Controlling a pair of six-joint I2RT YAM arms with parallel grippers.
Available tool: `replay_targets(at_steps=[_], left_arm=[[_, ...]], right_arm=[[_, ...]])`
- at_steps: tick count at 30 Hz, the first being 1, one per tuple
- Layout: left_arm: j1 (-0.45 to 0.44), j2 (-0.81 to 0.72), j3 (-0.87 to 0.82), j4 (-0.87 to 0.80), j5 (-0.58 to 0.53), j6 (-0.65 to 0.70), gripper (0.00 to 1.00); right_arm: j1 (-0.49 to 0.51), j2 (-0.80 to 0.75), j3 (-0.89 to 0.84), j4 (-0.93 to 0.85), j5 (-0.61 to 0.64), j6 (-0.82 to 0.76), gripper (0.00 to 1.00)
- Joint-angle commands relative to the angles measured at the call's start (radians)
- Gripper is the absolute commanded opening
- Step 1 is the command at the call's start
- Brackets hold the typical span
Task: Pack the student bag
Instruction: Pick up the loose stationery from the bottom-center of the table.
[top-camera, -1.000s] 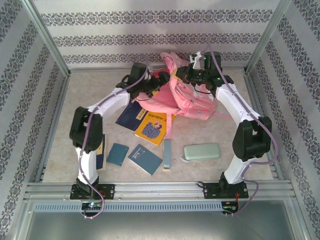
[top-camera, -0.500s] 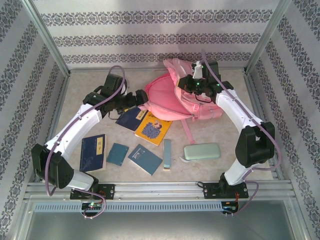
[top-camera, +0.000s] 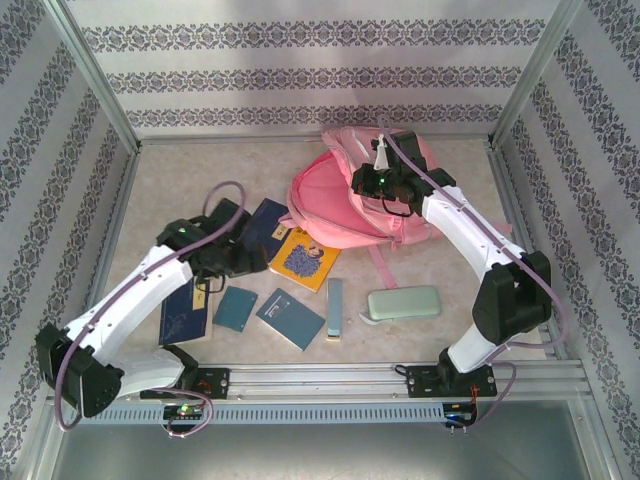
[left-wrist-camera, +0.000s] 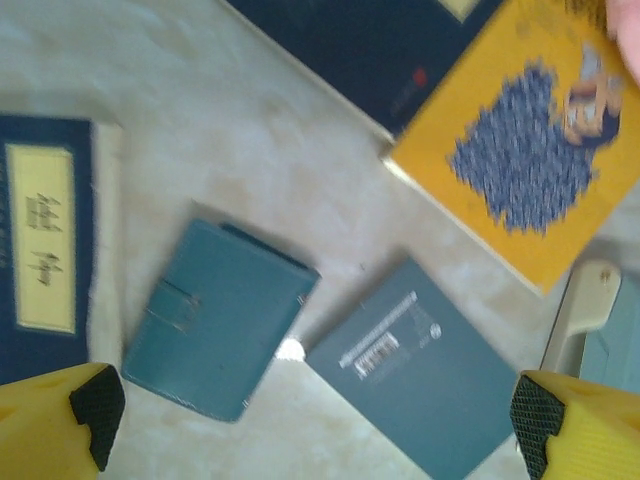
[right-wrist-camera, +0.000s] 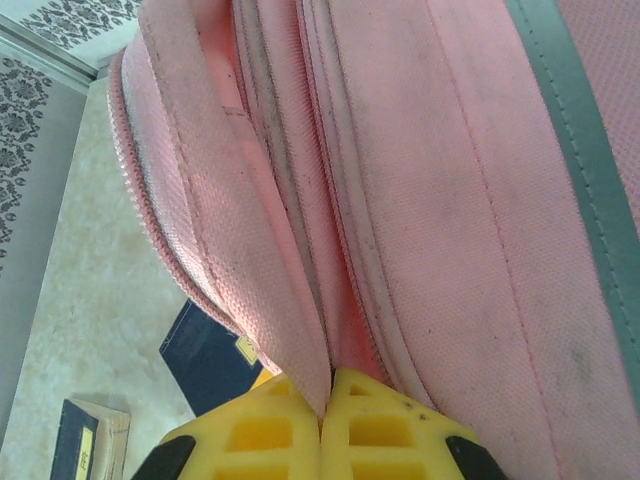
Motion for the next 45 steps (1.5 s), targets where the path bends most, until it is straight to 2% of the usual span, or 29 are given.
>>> replay_targets(at_steps=[1, 4, 8, 12, 18, 25, 45], left_arm=[[-0.147, 0.065, 0.002, 0.02, 0.0, -0.145, 1.0], [-0.294, 0.174, 0.072, 0.043, -0.019, -0.217, 1.0], [-0.378, 0.347, 0.15, 0.061, 0.036, -0.254, 1.0], [-0.384, 0.457, 0.181, 0.144, 0.125, -0.306, 1.0], [-0.409, 0.622, 0.342, 0.129, 0.145, -0.327, 1.0], [-0.413, 0.706, 0.367, 0.12, 0.178, -0.341, 0.96], [-0.401, 0.789, 0.413, 0.13, 0.237, -0.292, 0.5]], right_arm=[[0.01, -0.033, -0.014, -0.025, 0.06, 0.014, 0.0], [0.012, -0.041, -0.015, -0.036, 0.103, 0.023, 0.0], [0.016, -0.054, -0.018, -0.051, 0.17, 0.041, 0.0], [0.02, -0.063, -0.04, -0.04, 0.195, 0.065, 0.0], [0.031, -0.059, -0.05, -0.039, 0.199, 0.07, 0.0], [0.036, -0.063, -0.052, -0.044, 0.195, 0.067, 0.0], [0.028, -0.065, -0.065, -0.04, 0.184, 0.057, 0.0]])
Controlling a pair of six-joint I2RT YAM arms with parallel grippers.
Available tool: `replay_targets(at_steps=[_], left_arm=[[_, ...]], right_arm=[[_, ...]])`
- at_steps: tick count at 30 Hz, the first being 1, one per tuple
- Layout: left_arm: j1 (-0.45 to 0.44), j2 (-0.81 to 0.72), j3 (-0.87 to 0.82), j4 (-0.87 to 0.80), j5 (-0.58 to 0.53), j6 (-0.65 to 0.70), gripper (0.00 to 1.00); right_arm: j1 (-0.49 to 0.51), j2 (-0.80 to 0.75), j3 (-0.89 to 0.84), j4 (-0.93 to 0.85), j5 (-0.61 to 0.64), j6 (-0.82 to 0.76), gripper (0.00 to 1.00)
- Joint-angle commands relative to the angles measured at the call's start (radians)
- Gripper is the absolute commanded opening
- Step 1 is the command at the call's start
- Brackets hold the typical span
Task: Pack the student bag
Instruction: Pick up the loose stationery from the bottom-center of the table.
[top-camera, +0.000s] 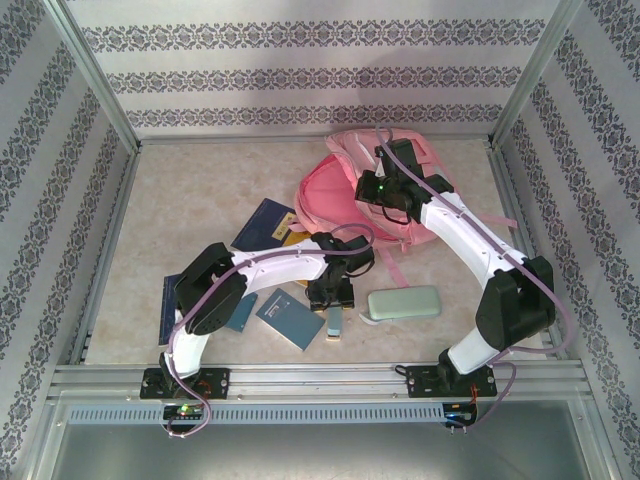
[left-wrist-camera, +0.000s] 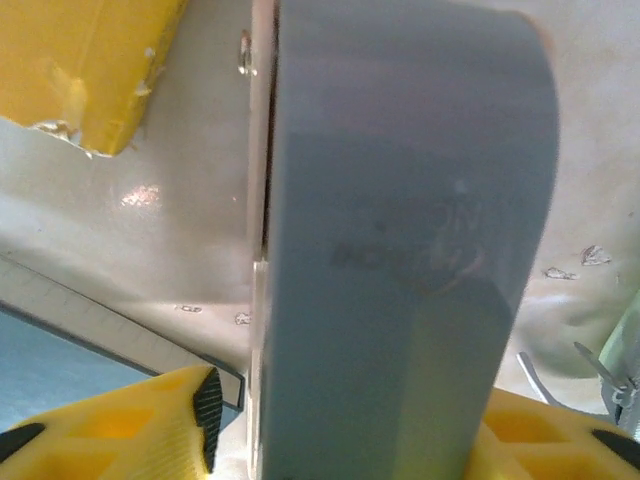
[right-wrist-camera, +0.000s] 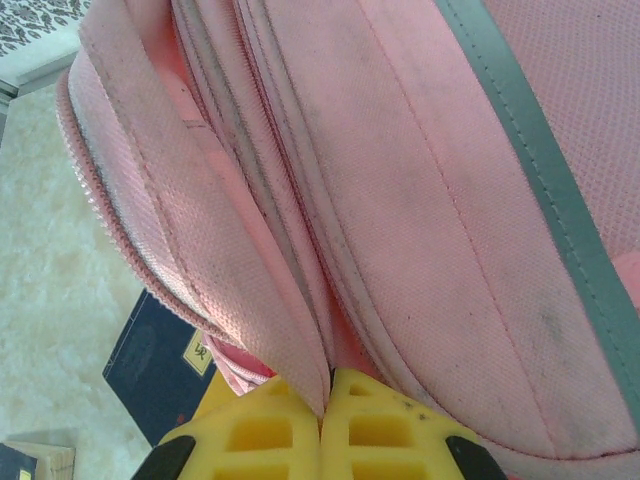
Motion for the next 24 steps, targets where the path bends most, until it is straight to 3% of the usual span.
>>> replay_targets(at_steps=[1, 10, 17, 24], left_arm=[[0.002, 0.009, 0.027, -0.008, 0.005, 0.025, 0.47], [0.01, -0.032, 0.024, -0.005, -0.012, 0.044, 0.19], [0.013, -0.097, 0.027, -0.014, -0.05, 0.066, 0.17], [0.043, -0.274, -0.073, 0.069, -0.027, 0.108, 0.16]], right_arm=[[-0.005, -0.027, -0.015, -0.015, 0.028, 0.012, 0.0], [-0.007, -0.028, -0.025, -0.014, 0.032, 0.008, 0.0], [-0.011, -0.045, -0.019, -0.015, 0.024, -0.004, 0.0], [-0.043, -0.07, 0.01, -0.027, -0.041, -0.043, 0.0]])
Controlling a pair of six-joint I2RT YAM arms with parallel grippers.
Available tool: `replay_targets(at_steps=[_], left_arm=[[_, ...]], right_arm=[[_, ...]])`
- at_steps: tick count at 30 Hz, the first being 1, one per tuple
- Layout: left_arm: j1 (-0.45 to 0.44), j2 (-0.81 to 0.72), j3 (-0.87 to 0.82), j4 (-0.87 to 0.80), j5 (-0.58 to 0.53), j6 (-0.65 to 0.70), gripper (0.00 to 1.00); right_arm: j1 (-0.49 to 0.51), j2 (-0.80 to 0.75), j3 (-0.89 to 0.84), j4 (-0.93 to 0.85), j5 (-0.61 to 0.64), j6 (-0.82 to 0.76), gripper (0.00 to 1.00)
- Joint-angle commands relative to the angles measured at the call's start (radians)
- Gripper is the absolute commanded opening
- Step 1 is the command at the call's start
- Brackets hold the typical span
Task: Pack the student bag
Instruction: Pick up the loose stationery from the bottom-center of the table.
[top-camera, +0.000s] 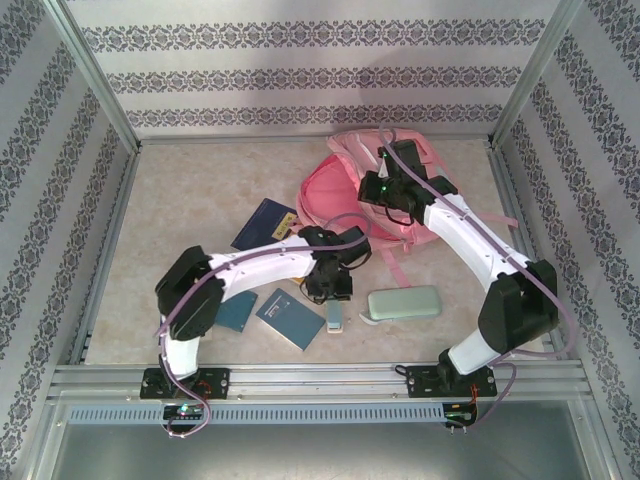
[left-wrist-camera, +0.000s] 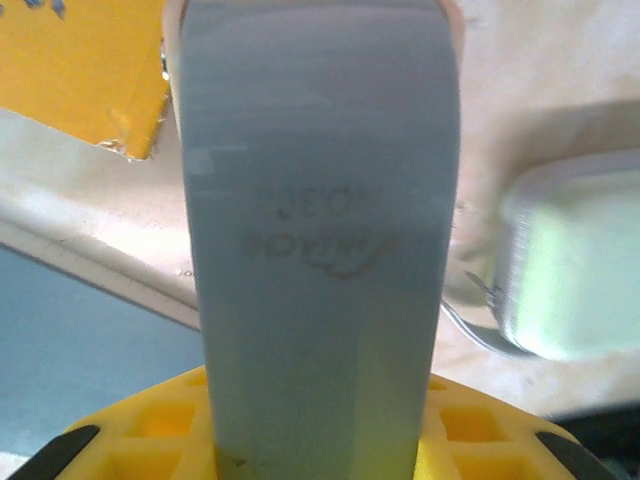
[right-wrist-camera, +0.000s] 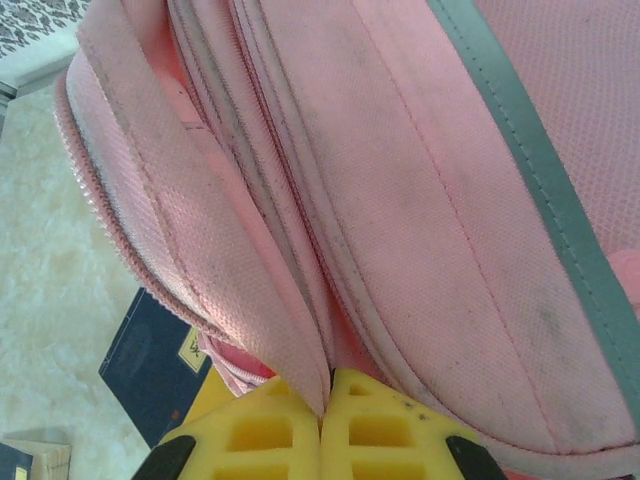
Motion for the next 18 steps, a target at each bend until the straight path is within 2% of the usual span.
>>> replay_targets(at_steps=[1, 6, 10, 13, 18], left_arm=[[0.03, -0.135, -0.069, 0.07, -0.002, 0.056, 0.16], [0.092, -0.329, -0.188, 0.153, -0.042, 0.157, 0.18], [0.213, -0.433, -0.293, 0.322, 0.098, 0.21, 0.18], [0.292, -0.461, -0.3, 0.422, 0.185, 0.247, 0.18], [0.376, -0.384, -0.208, 0.545, 0.28, 0.28, 0.18]], right_arm=[[-0.027, -0.041, 0.025, -0.023, -0.039, -0.029, 0.0], [-0.069, -0.052, 0.023, -0.008, -0.179, -0.07, 0.0], [-0.095, -0.068, 0.035, 0.007, -0.314, -0.106, 0.0], [-0.118, -0.086, 0.029, 0.041, -0.386, -0.106, 0.0], [-0.163, -0.076, 0.037, 0.078, -0.54, -0.077, 0.0]])
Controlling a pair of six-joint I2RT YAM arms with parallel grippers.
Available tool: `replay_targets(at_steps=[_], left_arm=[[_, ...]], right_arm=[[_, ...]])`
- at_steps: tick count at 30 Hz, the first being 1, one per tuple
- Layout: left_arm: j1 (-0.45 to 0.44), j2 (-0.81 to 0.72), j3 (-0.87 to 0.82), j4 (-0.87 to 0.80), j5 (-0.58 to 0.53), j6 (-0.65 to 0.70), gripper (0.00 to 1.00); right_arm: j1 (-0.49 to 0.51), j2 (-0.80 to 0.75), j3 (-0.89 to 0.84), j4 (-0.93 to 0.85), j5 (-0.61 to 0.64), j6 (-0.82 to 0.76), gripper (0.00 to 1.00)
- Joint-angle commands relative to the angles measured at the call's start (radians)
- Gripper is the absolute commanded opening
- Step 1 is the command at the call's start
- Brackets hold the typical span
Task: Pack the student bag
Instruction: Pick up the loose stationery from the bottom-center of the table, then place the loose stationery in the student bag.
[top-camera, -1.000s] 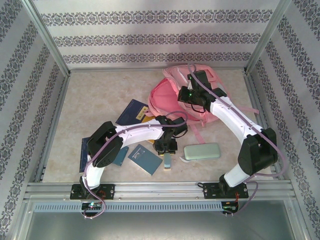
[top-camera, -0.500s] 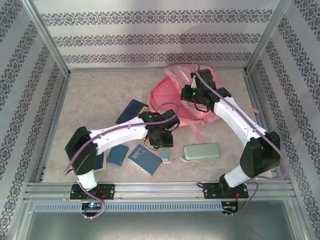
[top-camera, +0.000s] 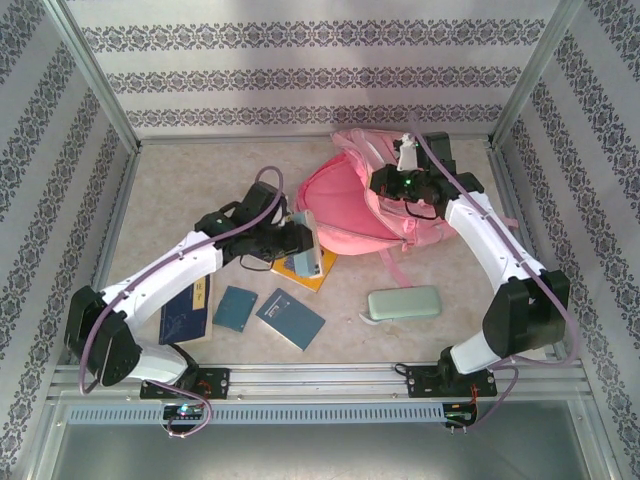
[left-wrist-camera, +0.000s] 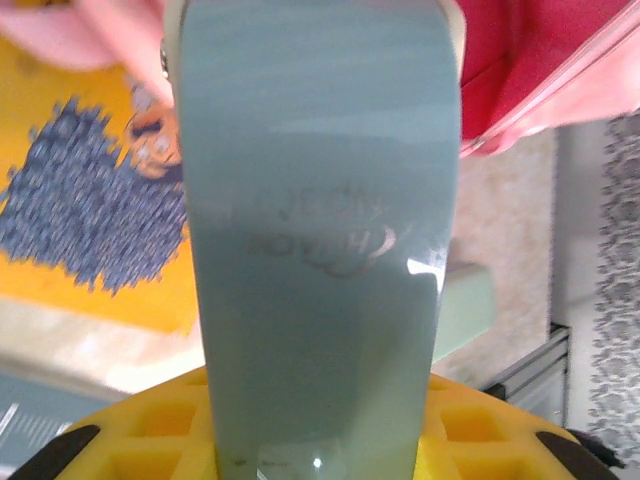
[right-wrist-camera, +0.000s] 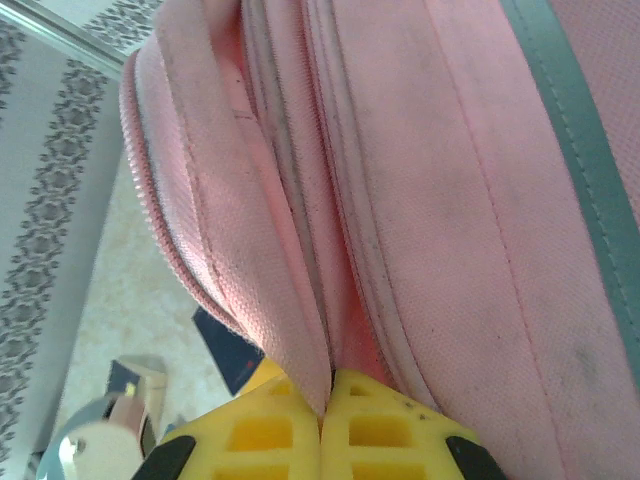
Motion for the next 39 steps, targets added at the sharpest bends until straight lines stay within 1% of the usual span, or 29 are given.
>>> replay_targets(at_steps=[1, 3, 5, 8, 10, 13, 17, 23, 25, 31, 34, 36, 37, 39], left_arm=[[0.036, 0.071, 0.099, 0.198, 0.109, 0.058, 0.17], [0.056, 0.143, 0.151, 0.236, 0.14, 0.056, 0.18], [0.078, 0.218, 0.185, 0.324, 0.188, 0.025, 0.18], [0.098, 0.334, 0.219, 0.508, 0.248, -0.049, 0.18], [0.099, 0.417, 0.262, 0.559, 0.242, -0.091, 0.17], [0.1, 0.524, 0.296, 0.687, 0.248, -0.175, 0.16], [0.104, 0.625, 0.268, 0.938, 0.228, -0.34, 0.15], [0.083, 0.762, 0.264, 1.271, 0.225, -0.579, 0.14], [0.069, 0.79, 0.279, 1.299, 0.218, -0.604, 0.15], [0.011, 0.852, 0.352, 1.252, 0.183, -0.596, 0.19], [-0.018, 0.892, 0.393, 1.232, 0.148, -0.602, 0.23], [-0.04, 0.921, 0.429, 1.217, 0.134, -0.606, 0.28], [-0.053, 0.939, 0.461, 1.192, 0.134, -0.606, 0.33], [-0.079, 0.975, 0.535, 1.127, 0.154, -0.595, 0.46]], right_arm=[[-0.015, -0.039, 0.039, 0.077, -0.187, 0.013, 0.0], [-0.02, -0.042, 0.036, 0.089, -0.202, 0.026, 0.0], [-0.03, -0.051, 0.016, 0.124, -0.218, 0.05, 0.0], [-0.044, -0.059, -0.011, 0.194, -0.272, 0.094, 0.0], [-0.048, -0.058, -0.018, 0.22, -0.294, 0.109, 0.0], [-0.056, -0.051, -0.028, 0.263, -0.332, 0.145, 0.0], [-0.064, -0.05, -0.051, 0.337, -0.352, 0.196, 0.0], [-0.063, -0.033, -0.029, 0.342, -0.365, 0.207, 0.0], [-0.06, -0.026, -0.024, 0.344, -0.362, 0.21, 0.0], [-0.042, 0.01, -0.004, 0.378, -0.356, 0.241, 0.0], [-0.021, 0.029, 0.009, 0.397, -0.345, 0.253, 0.0], [-0.007, 0.044, 0.021, 0.399, -0.34, 0.256, 0.0], [0.001, 0.053, 0.028, 0.401, -0.338, 0.258, 0.0], [0.011, 0.068, 0.041, 0.401, -0.337, 0.257, 0.0]])
